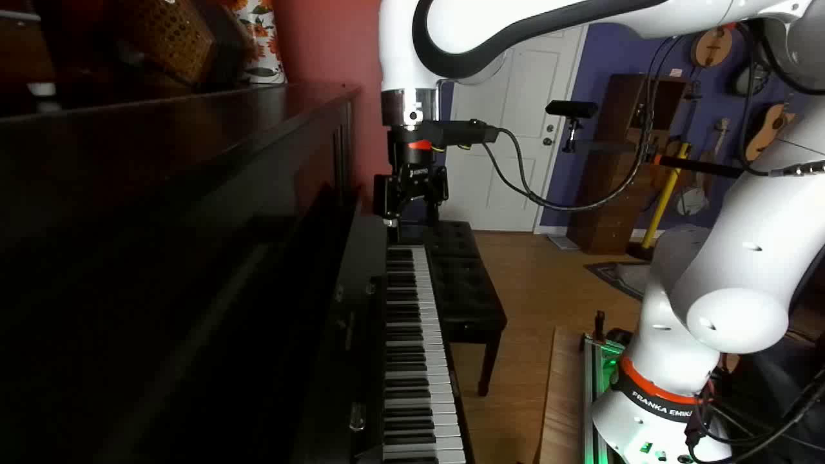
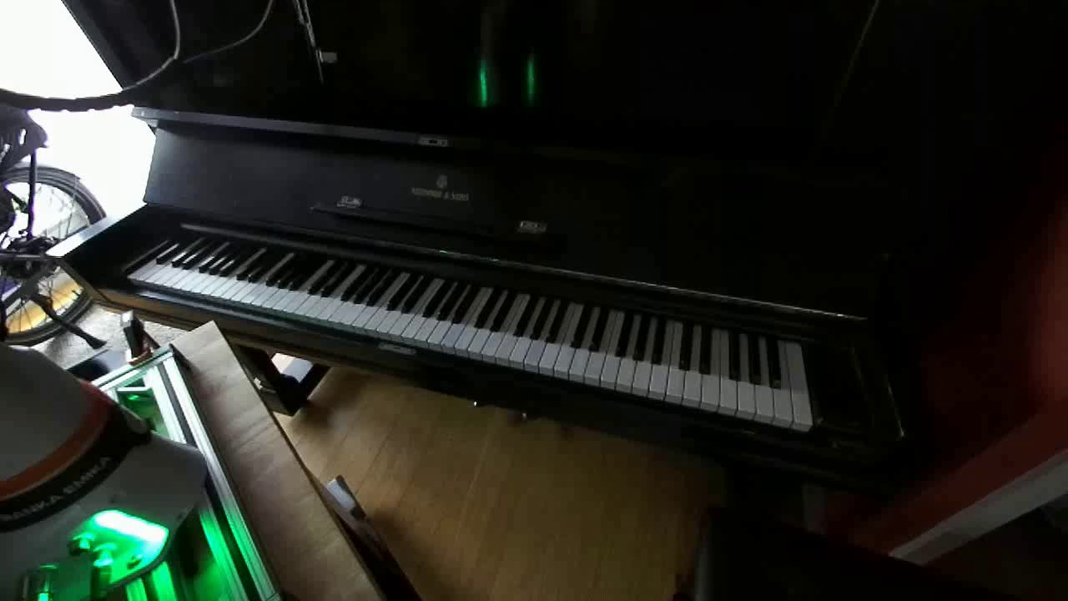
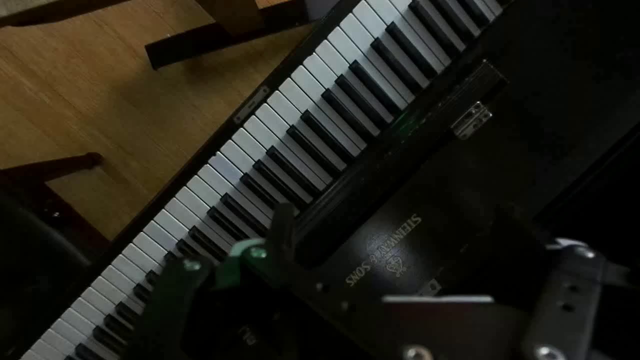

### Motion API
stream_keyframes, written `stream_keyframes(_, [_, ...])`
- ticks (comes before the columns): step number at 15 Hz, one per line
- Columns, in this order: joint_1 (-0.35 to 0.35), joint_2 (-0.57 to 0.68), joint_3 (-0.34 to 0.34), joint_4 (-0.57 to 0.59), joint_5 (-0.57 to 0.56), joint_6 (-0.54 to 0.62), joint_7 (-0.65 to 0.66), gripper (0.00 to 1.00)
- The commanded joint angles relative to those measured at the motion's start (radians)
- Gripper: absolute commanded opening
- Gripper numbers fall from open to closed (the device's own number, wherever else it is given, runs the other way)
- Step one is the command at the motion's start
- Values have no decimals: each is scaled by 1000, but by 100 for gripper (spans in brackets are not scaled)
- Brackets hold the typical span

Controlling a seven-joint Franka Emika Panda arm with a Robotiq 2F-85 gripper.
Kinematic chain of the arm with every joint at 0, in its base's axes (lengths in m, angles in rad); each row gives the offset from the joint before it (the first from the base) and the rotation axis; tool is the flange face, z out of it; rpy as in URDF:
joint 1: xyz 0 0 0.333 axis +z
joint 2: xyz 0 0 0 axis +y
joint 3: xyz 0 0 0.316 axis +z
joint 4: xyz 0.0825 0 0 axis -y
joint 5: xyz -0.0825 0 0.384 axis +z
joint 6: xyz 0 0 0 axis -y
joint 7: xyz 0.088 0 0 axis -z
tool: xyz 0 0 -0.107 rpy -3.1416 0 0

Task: Press the third a sharp key from the right on piano

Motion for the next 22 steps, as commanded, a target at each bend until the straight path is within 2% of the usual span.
stream_keyframes(1, [7, 1, -6, 2, -2, -2, 2, 100])
stream_keyframes(4, [7, 1, -6, 2, -2, -2, 2, 100])
stream_keyframes(7, [-17, 38, -16, -44, -89, 15, -19, 100])
stream_keyframes(11, [-39, 76, -75, -114, -173, 53, -152, 100])
stream_keyframes(14, [-57, 104, -128, -171, -270, 159, -331, 100])
stream_keyframes(17, [-82, 128, -181, -242, -348, 347, -482, 100])
stream_keyframes(22, [-125, 210, -268, -333, -306, 641, -642, 100])
